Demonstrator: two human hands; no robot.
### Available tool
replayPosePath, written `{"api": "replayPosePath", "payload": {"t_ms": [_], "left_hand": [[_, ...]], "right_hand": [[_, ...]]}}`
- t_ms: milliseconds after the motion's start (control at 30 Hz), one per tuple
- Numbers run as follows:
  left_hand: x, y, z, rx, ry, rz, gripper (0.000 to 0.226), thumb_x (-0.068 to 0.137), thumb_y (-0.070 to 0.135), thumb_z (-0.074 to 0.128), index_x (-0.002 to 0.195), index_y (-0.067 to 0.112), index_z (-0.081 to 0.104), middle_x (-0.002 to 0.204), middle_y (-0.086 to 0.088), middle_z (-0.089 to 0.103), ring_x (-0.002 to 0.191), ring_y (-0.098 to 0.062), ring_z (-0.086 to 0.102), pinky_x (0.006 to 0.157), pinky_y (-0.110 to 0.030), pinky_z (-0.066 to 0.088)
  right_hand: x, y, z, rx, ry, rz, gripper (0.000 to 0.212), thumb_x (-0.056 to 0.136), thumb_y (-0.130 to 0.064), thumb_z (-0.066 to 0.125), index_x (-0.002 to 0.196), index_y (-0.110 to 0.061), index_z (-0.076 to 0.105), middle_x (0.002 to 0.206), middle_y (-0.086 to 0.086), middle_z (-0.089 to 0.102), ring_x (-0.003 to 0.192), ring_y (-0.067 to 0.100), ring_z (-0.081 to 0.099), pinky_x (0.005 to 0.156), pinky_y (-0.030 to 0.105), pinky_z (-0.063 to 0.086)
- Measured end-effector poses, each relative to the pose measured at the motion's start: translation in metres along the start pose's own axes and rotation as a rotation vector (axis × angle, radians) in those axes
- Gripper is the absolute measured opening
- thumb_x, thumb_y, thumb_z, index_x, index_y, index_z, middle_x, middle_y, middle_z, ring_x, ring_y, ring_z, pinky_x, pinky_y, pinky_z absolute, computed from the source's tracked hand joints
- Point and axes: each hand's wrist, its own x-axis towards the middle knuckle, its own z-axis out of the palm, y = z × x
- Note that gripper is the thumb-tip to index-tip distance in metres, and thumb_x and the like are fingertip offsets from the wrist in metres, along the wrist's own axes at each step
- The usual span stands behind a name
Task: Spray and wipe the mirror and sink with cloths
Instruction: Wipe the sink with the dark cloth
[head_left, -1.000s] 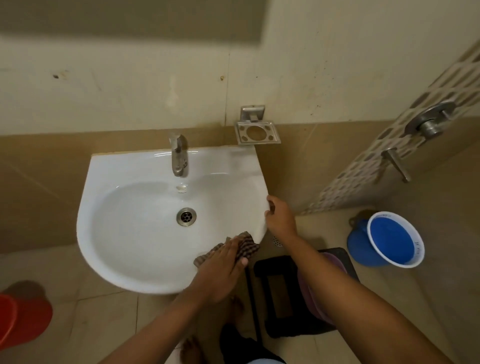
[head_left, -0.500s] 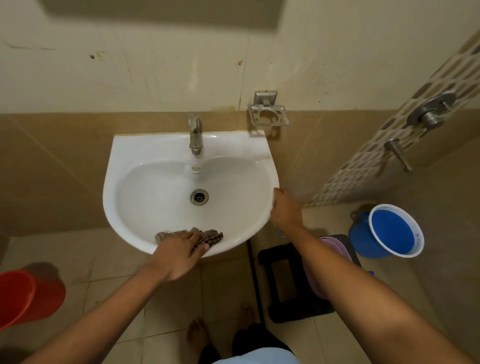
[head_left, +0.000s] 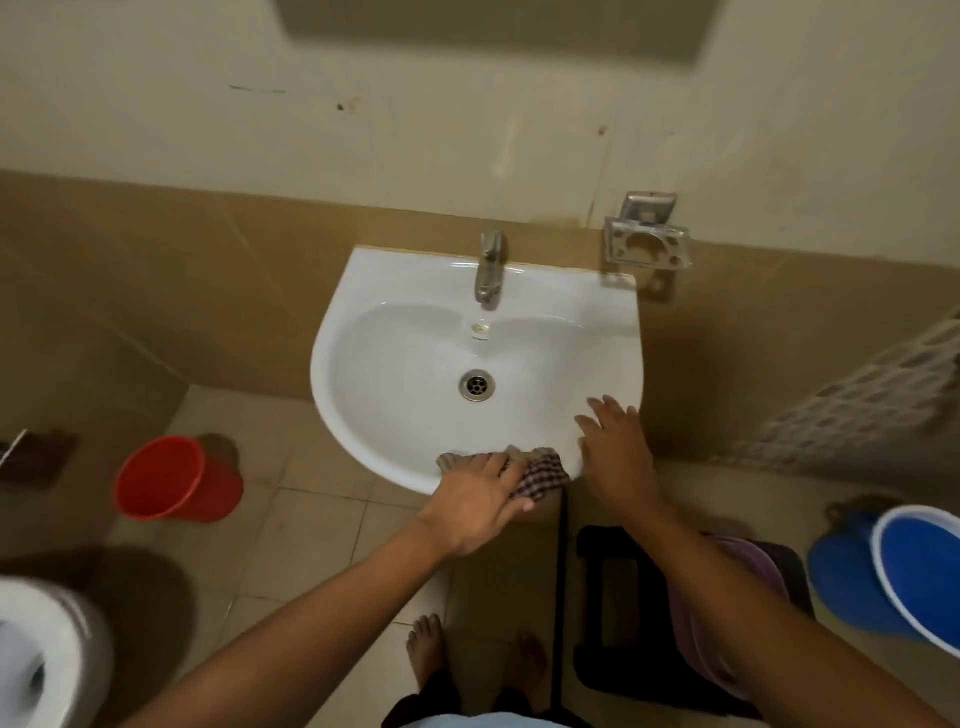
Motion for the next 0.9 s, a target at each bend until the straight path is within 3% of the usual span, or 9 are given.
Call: {"api": "replayPosePath", "payload": {"t_ms": [133,233,333,433,700,900], "left_hand": [[-0.022,-0.030,-0.002,0.138,0.039,0.036,0.061,0.099,0.062,0.026,0.134,0.018,0.051,0.119,-0.004,0.065,0.102,-0.022,0.063,0.086,-0.040,0.047],[-0.042,-0.059,-0.006,0.124,0.017,0.020,0.062,0.099,0.061,0.028,0.137,0.017,0.050,0.125,-0.004,0.062,0.110,-0.024,0.059,0.097,-0.042,0.042],[-0.060,-0.089,-0.015,0.123,0.010,-0.003,0.061,0.099,0.060,0.030,0.135,0.017,0.052,0.132,-0.006,0.059,0.117,-0.025,0.054,0.107,-0.042,0.035],[-0.068,-0.117,-0.028,0.137,-0.010,-0.032,0.060,0.100,0.058,0.026,0.132,0.017,0.054,0.132,-0.006,0.058,0.120,-0.025,0.052,0.112,-0.040,0.030],[-0.057,-0.198,-0.050,0.140,-0.051,-0.082,0.064,0.100,0.056,0.017,0.136,0.019,0.053,0.141,-0.004,0.052,0.138,-0.023,0.037,0.122,-0.038,0.012],[-0.012,-0.250,-0.059,0.231,-0.224,-0.153,0.068,0.101,0.054,0.024,0.157,0.015,0.018,0.166,-0.010,0.009,0.153,-0.024,-0.003,0.123,-0.041,-0.010]], "right_hand": [[-0.007,-0.025,0.007,0.089,0.011,-0.124,0.031,0.097,-0.019,0.057,0.124,-0.006,0.066,0.140,0.017,0.057,0.134,0.032,0.049,0.117,0.049,0.029],[-0.014,-0.038,0.011,0.151,0.071,-0.206,0.020,0.091,-0.013,0.067,0.106,-0.003,0.074,0.116,0.017,0.070,0.107,0.031,0.067,0.101,0.046,0.048],[-0.016,-0.045,0.012,0.192,0.083,-0.238,0.016,0.095,-0.013,0.060,0.097,-0.007,0.074,0.100,0.008,0.073,0.091,0.023,0.068,0.085,0.035,0.054],[-0.014,-0.051,0.015,0.206,0.042,-0.214,0.023,0.100,-0.017,0.049,0.102,-0.009,0.071,0.104,0.004,0.069,0.093,0.020,0.064,0.083,0.032,0.051],[-0.007,-0.081,0.023,0.242,0.006,-0.115,0.024,0.100,-0.018,0.052,0.113,-0.010,0.070,0.115,0.004,0.068,0.103,0.021,0.063,0.088,0.033,0.050],[-0.001,-0.100,0.024,0.220,0.033,-0.009,0.016,0.093,-0.011,0.061,0.102,-0.007,0.073,0.105,0.007,0.071,0.094,0.025,0.066,0.080,0.038,0.054]]}}
